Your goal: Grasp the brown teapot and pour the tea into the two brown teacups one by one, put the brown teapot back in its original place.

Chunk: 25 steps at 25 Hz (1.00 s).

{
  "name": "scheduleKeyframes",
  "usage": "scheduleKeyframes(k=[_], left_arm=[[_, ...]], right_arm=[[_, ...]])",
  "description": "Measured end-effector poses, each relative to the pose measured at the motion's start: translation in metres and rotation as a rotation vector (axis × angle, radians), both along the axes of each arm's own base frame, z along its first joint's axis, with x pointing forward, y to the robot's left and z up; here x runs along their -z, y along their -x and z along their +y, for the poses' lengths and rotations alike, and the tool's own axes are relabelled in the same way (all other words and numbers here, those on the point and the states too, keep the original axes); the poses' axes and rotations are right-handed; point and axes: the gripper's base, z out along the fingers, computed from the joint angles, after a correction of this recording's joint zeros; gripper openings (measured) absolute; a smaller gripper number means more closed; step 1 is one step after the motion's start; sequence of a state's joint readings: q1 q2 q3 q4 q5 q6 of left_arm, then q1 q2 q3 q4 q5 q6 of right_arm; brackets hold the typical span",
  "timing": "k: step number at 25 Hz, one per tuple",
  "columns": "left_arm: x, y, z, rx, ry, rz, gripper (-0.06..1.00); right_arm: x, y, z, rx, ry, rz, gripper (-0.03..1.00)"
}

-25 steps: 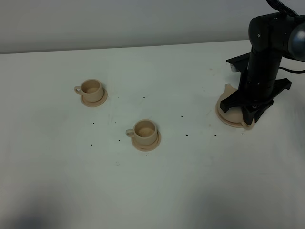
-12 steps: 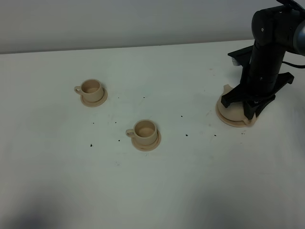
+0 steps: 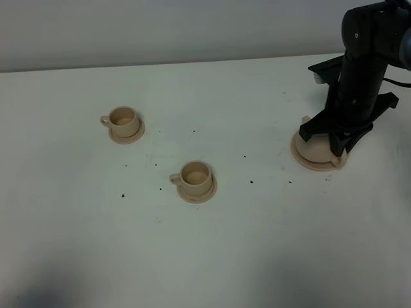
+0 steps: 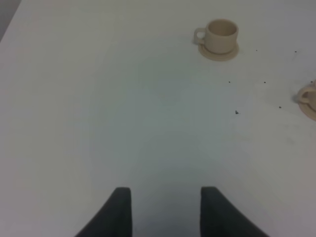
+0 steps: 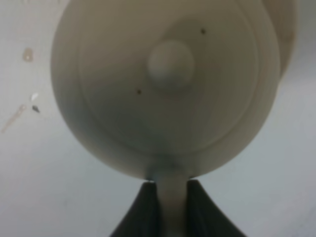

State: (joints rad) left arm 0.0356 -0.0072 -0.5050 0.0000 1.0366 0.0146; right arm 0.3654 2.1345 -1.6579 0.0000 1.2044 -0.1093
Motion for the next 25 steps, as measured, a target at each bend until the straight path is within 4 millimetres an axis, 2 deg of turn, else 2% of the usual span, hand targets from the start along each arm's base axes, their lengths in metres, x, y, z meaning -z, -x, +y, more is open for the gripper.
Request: scheduleKeyframes(k=[17, 25], left_arm=[[0.000, 0.000, 0.000, 0.000, 0.000, 0.000, 0.38], [0.000, 0.000, 0.000, 0.000, 0.000, 0.000, 0.38]], right_arm=[[0.002, -0.004, 0.002, 0.000, -0.015, -0.040, 0.12], [0.023, -0.002, 0.000, 0.007, 0.013, 0.051, 0.12]])
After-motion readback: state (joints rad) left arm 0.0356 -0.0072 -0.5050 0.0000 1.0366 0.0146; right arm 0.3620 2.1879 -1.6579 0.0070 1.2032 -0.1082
